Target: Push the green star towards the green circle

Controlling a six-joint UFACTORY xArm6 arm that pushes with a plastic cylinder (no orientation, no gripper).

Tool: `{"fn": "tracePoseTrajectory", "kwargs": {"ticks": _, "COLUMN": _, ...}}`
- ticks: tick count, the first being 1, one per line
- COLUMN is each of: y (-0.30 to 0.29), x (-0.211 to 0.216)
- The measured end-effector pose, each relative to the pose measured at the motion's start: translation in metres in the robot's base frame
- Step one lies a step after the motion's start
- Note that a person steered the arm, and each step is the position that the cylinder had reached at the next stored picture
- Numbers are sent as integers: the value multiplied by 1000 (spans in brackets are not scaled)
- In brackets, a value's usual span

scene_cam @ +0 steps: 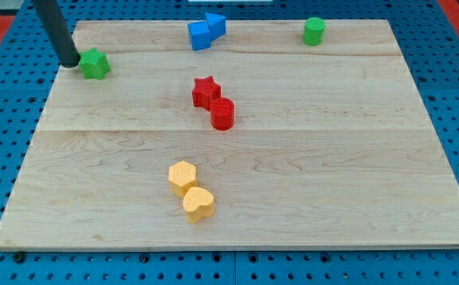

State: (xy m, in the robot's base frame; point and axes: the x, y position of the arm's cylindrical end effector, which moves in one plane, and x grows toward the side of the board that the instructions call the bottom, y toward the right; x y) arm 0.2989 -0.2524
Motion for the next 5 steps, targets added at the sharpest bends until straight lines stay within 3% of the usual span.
{"fn": "tracePoseTrajectory", "kwargs": {"ticks": 1, "y": 76, "x": 24}}
{"fn": "tracePoseTrajectory", "kwargs": {"ticks": 3, "y": 98, "x": 46}}
{"fn": "tracePoseTrajectory", "kwargs": {"ticks": 4, "y": 151, "x": 24}}
{"fn": "tracePoseTrajectory", "kwargs": {"ticks": 5, "y": 243, "x": 18}}
